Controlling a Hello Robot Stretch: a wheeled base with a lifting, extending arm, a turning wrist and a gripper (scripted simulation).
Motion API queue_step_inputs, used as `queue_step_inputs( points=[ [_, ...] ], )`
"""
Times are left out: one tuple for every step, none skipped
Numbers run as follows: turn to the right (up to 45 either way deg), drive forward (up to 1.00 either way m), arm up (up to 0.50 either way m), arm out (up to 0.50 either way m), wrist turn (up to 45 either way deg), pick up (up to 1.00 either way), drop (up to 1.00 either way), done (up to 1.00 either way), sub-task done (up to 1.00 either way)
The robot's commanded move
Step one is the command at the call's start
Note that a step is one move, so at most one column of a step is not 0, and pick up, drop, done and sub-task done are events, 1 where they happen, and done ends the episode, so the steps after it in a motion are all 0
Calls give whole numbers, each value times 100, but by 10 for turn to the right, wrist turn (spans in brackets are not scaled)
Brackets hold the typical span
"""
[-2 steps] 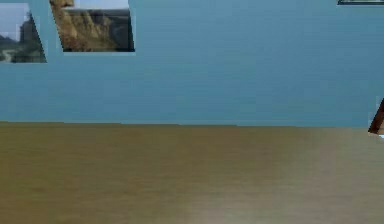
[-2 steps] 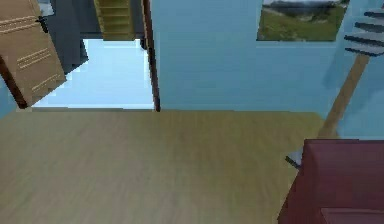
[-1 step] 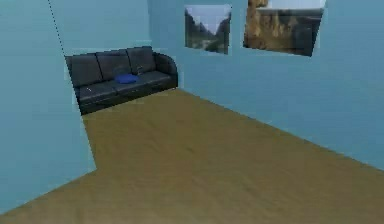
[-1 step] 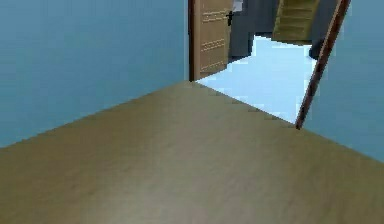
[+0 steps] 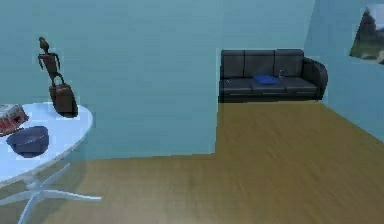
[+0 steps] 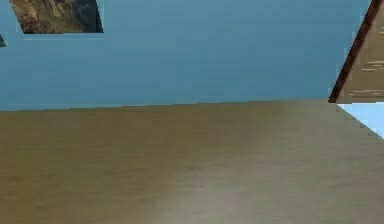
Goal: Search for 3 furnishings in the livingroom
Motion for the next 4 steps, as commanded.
queue_step_inputs(
  points=[
    [0,40,0,0,0,0,0,0,0],
    [-450,0,0,0,0,0,0,0,0],
    [-90,0,0,0,0,0,0,0,0],
    [0,0,0,0,0,0,0,100,0]
  ],
)
